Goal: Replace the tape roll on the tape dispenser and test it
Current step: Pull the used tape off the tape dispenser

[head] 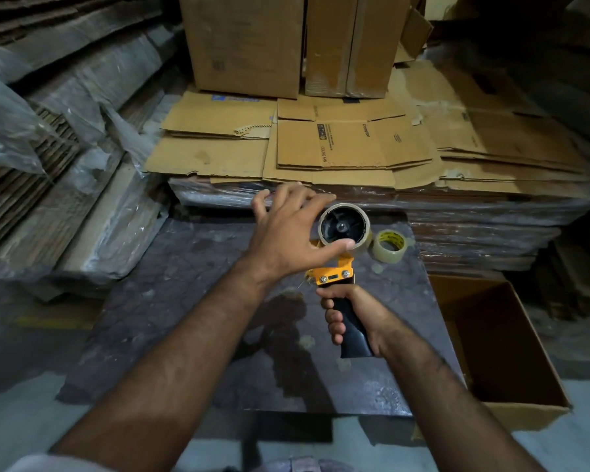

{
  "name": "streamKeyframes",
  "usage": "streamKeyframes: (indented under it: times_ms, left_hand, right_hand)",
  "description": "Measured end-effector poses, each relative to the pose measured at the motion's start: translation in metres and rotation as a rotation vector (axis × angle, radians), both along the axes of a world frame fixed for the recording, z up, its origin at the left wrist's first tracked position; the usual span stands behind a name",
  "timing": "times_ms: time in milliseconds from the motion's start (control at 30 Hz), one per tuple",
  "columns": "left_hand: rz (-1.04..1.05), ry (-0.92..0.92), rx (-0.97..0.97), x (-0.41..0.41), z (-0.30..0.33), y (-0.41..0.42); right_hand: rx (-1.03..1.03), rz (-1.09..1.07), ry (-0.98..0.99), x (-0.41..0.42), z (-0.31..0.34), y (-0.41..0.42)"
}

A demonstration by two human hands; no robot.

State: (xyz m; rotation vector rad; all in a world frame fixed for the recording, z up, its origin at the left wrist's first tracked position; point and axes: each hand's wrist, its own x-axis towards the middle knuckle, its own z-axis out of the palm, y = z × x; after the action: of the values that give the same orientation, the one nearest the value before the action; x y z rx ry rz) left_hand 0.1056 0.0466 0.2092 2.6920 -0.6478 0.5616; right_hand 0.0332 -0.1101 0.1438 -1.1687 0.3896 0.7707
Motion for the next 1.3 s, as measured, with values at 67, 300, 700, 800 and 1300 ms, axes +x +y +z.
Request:
streamKeyframes:
  times_ms: [67,300,700,800,1300]
  left_hand:
    - [0.054,0.089,0.134,0.011,0.005,-0.002]
    - [-0.030,0.165,0.292,0.025,0.006,0.003]
    - [-0.494,0.406,0.272,0.046,0.021,0.055]
    - [-0.546,0.398,0.207,0.046,0.016,0.065]
    - [-0.221,0.565,-0.586,0.034,-0.082,0.089]
  right_hand:
    - [-0.010,0.013,0.000,0.002,0.002,0.009]
    - [0.010,0.015,0.023,0.002,0.005,0.037]
    - [0.024,0.012,0.058,-0.006,0.007,0.078]
    - [0.033,-0.002,0.057,-0.009,0.009,0.086]
    - [0.160,-0.316,0.164,-0.034,-0.035,0.061]
